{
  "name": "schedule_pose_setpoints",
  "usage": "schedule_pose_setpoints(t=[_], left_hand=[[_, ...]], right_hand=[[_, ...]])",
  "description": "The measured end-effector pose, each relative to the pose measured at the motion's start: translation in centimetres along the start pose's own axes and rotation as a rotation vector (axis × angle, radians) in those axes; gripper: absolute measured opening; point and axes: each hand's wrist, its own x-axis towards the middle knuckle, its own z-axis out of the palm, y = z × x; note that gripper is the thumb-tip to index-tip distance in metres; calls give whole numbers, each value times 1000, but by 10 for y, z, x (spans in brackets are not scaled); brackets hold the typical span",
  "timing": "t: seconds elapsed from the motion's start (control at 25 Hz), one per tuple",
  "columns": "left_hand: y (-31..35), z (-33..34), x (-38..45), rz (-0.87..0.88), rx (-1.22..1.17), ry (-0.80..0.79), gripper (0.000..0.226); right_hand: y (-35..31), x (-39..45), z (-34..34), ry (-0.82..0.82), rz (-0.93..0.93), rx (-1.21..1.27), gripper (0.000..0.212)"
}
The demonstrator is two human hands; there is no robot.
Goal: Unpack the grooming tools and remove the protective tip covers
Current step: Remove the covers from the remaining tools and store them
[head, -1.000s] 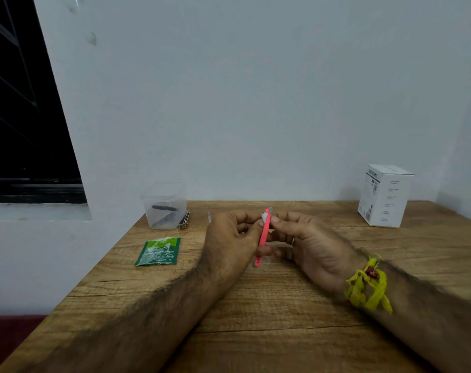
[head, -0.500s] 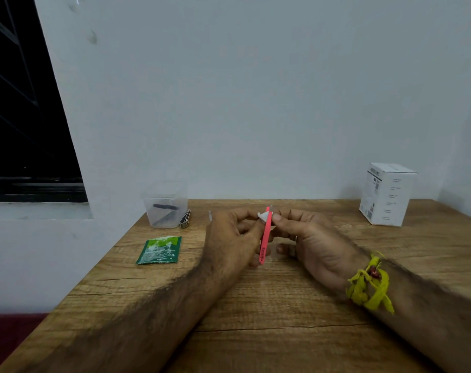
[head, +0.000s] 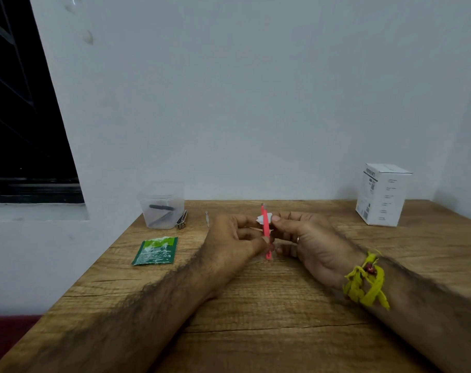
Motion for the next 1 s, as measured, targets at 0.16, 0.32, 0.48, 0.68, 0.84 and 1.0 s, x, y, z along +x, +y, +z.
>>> schedule_pose_setpoints(t=[0.16, 0.32, 0.48, 0.68, 0.84, 1.0], left_hand=[[2, -1, 0, 45, -54, 50, 33], [1, -1, 1, 56, -47, 26, 36], [-1, 0, 2, 58, -65, 48, 33], [-1, -4, 3, 100, -37, 83, 38], [-2, -4, 5, 103, -35, 118, 43], [-5, -2, 6, 93, -31, 125, 42]], right_hand=[[3, 2, 0, 39, 18, -97, 17], [4, 3, 1, 73, -1, -98, 13], [3, 3, 1, 87, 8, -139, 11], [2, 2, 0, 70, 9, -138, 15], [3, 2, 1, 72, -6, -170, 15], [6, 0, 4, 114, -75, -234, 13]])
